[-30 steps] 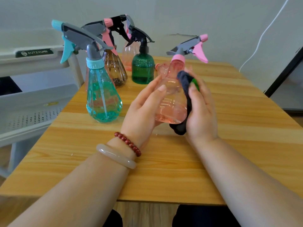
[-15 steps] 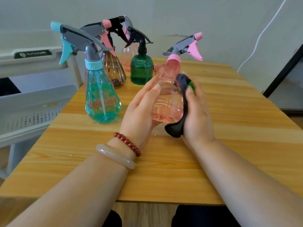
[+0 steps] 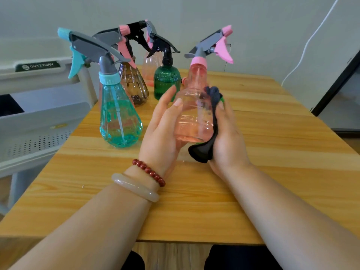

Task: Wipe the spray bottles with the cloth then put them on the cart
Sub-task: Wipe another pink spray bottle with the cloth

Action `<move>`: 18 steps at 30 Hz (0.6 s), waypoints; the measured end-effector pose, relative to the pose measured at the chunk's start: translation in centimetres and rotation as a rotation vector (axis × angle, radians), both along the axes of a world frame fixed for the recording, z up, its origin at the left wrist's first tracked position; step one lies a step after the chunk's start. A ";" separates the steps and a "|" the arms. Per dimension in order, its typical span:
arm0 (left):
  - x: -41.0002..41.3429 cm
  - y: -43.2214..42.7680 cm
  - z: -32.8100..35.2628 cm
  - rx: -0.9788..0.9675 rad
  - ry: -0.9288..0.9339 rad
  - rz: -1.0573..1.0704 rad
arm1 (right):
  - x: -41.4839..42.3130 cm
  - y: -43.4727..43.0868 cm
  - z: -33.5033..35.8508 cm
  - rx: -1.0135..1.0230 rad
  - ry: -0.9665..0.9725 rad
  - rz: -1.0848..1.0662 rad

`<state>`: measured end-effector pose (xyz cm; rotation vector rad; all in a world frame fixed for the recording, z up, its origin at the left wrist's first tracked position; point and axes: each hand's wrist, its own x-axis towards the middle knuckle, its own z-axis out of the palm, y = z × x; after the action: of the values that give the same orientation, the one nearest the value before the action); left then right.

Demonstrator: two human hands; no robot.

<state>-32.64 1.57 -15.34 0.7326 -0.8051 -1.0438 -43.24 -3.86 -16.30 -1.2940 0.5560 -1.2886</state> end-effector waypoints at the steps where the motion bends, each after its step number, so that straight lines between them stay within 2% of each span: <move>1: 0.1 0.1 0.0 -0.005 -0.020 0.045 | 0.1 0.2 0.0 -0.028 0.011 0.036; 4: 0.7 0.1 -0.1 0.014 -0.183 0.198 | 0.4 0.9 0.2 -0.170 0.097 0.106; 8: 0.5 0.2 -0.2 0.027 -0.457 0.375 | 0.1 0.9 0.3 -0.234 0.182 0.075; 11: 0.2 0.1 -0.1 0.005 -0.541 0.327 | -0.2 0.8 0.5 -0.280 0.232 0.014; 13: 0.3 -0.2 -0.5 -0.003 -0.486 0.236 | -0.2 1.0 0.5 -0.348 0.255 0.010; 18: 0.7 -0.1 0.1 0.063 -0.018 0.058 | 0.0 1.9 0.7 -0.796 0.367 -0.120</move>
<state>-31.95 1.45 -15.28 0.8153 -0.7649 -1.0149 -43.21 -2.00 -15.58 -2.2129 0.3768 -1.4401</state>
